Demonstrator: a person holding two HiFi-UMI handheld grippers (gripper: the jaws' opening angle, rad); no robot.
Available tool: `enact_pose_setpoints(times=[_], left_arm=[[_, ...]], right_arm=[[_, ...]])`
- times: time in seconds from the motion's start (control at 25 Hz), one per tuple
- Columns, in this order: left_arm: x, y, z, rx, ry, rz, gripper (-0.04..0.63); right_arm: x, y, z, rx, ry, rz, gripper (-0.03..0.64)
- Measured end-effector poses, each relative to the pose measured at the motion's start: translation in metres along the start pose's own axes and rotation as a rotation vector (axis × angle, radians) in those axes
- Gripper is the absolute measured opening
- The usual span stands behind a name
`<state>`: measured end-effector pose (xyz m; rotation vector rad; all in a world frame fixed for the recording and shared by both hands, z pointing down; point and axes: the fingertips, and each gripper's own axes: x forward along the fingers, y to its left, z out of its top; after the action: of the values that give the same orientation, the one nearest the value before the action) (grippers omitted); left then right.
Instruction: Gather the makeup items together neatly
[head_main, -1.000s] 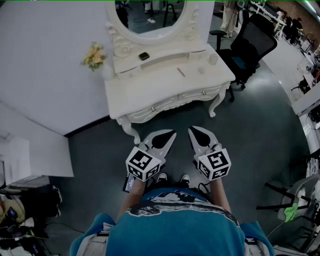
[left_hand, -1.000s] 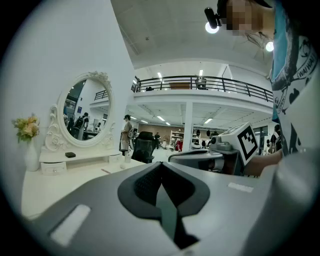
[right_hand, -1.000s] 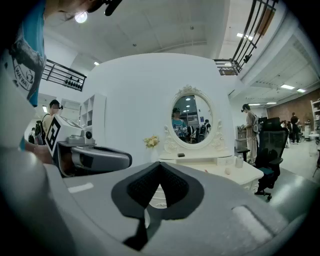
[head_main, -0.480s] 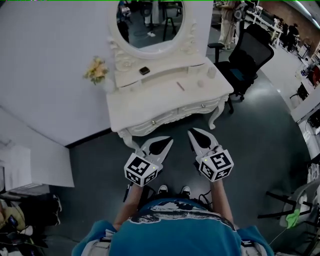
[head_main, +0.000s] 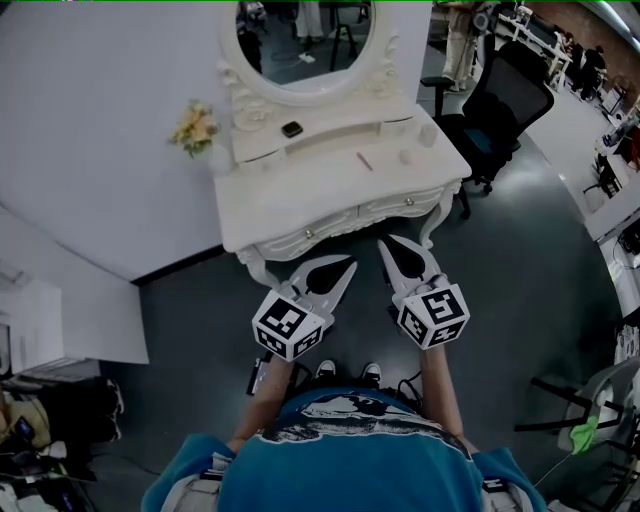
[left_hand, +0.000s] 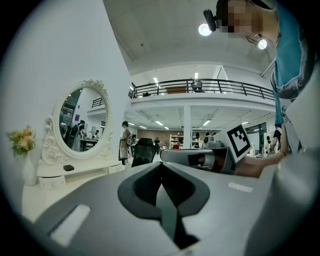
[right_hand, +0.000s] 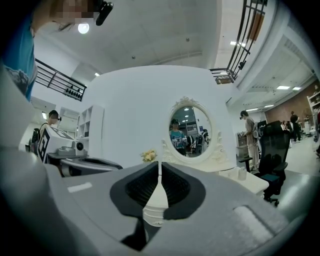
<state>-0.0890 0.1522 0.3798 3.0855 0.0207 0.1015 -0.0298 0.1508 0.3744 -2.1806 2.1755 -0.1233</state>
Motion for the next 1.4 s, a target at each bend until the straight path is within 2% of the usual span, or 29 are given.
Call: enact_pose_setpoints(times=[0.32,0.68,1.04,1.4], left_arm=[[0.014,-0.004,-0.004,-0.019,0.005,0.019,0.009],[0.038,-0.029,-0.014,-0.045,0.004,0.051,0.009],[0.054,-0.063,-0.035,-0.065,0.054,0.076,0.009],[0.058,-0.043,-0.041,-0.064,0.090,0.109,0.009]], right_arm=[[-0.015,-0.016,-0.011,0.016,0.033,-0.004,0.023],[-0.047,-0.040,-0.033,0.034,0.083,0.020,0.023],[-0.081,-0.062,-0.054,0.079,0.108,0.043,0.023],[-0.061,-0.069,-0.065,0.108,0.117,0.068,0.023]])
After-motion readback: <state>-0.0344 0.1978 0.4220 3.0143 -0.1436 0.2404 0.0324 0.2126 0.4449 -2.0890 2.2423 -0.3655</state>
